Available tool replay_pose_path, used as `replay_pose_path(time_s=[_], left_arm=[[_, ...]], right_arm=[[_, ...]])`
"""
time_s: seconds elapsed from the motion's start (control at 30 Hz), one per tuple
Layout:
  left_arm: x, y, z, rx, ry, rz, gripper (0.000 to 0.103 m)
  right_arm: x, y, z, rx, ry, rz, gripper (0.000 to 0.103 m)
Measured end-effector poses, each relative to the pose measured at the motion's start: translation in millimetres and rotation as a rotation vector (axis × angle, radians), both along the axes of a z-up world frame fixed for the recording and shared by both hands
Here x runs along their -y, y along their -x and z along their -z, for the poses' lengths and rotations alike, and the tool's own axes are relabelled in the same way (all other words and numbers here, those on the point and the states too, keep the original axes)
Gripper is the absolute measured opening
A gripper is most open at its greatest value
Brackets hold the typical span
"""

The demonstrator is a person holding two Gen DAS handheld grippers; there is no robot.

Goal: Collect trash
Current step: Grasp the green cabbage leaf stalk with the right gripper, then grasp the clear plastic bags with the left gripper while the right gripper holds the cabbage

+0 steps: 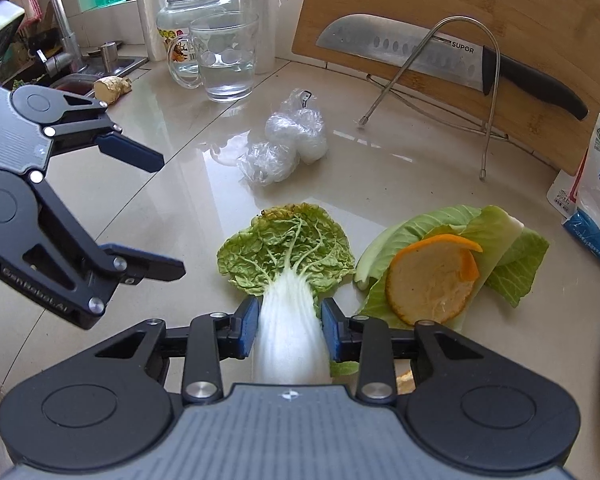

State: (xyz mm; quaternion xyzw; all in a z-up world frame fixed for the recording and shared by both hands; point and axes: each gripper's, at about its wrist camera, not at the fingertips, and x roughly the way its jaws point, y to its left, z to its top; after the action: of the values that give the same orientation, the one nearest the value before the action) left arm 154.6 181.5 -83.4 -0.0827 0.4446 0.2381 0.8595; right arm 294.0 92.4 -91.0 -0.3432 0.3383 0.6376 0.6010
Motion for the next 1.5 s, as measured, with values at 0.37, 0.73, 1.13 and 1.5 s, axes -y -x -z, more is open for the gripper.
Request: replay_pose_path(time_s=[0.37,0.73,1.13,1.5], left_arm=[[-8.4,-1.4,-3.5,0.018,-0.016,-0.009,0.090],[-20.2,5.0,-7.0,0.017,-0.027,-0.045,0.090],[-29.9,-6.7,-8.9,0.013,-0.045,-0.013,0.090],[-34.8,-10.6,-6.9,0.016,-0.044,-0.011,0.090]], right_arm=[[-2.8,5.4,11.3,0.010,-0.018,0.014,0.079],[-31.7,10.8,26.2,0.018,-0.050,-0.002,0.079],[-20.5,15.7,1.5,0.079,-0.086,0.007,0.008],[-32.1,2.6,12.0,-0.026,-0.103,0.071,0.069]])
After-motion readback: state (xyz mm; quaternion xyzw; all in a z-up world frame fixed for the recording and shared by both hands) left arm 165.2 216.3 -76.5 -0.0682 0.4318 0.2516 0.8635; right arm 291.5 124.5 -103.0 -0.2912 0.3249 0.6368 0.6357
